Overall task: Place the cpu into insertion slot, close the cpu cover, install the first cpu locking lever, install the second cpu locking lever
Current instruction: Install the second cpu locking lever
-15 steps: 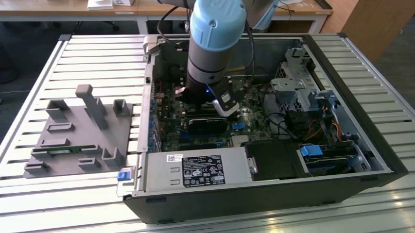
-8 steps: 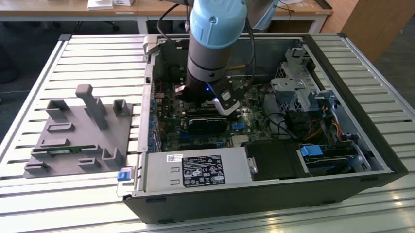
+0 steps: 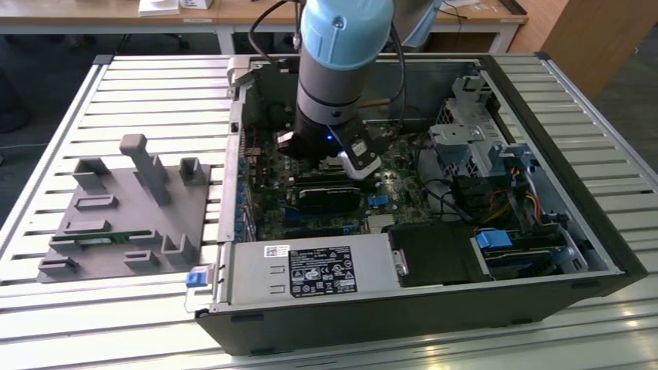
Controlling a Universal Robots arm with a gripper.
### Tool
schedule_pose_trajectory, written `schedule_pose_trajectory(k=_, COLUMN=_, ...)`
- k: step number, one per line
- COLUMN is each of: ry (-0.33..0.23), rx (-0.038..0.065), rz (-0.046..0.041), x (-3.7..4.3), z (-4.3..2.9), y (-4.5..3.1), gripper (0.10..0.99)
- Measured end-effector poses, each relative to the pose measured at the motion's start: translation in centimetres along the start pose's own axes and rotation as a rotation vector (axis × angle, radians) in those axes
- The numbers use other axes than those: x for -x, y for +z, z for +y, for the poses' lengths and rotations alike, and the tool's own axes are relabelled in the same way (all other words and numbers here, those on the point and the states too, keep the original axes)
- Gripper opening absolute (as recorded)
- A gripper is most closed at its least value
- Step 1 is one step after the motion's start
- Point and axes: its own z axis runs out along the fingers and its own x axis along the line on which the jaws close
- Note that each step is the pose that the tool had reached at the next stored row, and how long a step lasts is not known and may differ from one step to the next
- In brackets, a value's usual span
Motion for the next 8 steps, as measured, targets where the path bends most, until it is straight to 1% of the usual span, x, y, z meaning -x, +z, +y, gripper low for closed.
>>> schedule_pose_trajectory(k=6, ry=0.0, rx=0.0, rz=-0.0004, x=-0.02, z=0.14, y=-0.44, gripper=0.106)
schedule_pose_trajectory(k=8, ry=0.0, rx=0.0, rz=-0.0005, x=-0.02, z=0.15, y=-0.44, gripper=0.106)
